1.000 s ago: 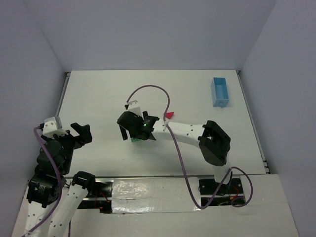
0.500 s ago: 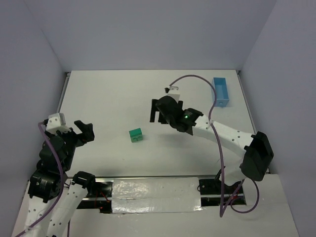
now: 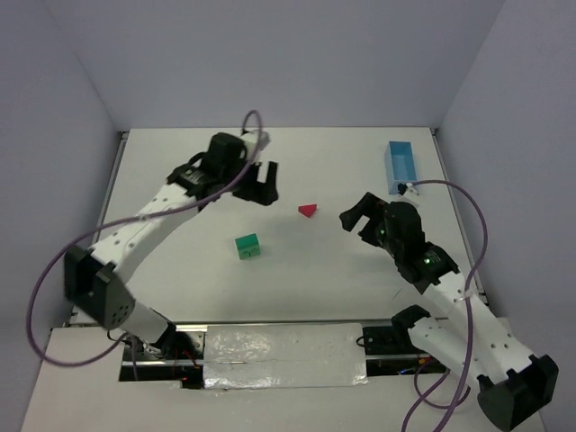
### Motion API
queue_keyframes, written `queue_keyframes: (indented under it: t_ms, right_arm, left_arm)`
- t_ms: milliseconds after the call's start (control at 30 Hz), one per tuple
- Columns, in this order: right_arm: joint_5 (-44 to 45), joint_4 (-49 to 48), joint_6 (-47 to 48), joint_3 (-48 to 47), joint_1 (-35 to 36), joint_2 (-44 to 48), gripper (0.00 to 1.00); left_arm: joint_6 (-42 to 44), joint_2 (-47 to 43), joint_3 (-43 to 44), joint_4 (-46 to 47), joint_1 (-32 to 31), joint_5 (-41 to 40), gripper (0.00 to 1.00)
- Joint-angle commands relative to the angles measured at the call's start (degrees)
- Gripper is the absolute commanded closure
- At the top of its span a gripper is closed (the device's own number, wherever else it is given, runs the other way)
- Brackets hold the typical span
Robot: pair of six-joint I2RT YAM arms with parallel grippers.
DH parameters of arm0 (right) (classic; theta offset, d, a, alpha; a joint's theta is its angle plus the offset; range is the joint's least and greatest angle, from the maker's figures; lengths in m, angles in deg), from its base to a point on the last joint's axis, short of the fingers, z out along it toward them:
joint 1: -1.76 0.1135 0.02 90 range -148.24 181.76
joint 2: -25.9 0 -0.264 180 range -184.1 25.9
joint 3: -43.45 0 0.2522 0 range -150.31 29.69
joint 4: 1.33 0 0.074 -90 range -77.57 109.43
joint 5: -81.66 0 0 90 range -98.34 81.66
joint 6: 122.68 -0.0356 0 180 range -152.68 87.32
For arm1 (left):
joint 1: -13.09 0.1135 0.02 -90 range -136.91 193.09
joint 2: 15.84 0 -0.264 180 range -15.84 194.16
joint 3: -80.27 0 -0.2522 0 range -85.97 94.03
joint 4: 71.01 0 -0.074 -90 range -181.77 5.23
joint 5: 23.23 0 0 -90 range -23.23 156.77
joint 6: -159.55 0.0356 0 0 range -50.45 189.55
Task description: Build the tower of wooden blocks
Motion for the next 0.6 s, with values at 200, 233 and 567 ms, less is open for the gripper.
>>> queue_keyframes:
  t_ms: [200,233,567]
  right_arm:
    - [-9.7,5.3,5.8,-1.5,-5.2,13.3,0.0]
    - [-10.2,5.6,6.3,-1.6,-5.2,13.9,0.0]
    - [-15.7,6.3,10.8,1.0,-5.3,17.2,0.0]
  left_arm:
    - [24.3,28.3,22.6,2.2,-11.2,5.7,0.0]
    - [26.8,30.3,24.0,1.0,-11.5,5.6,0.0]
    - [30.1,44.3,31.3,1.7,-12.3,6.1,0.06]
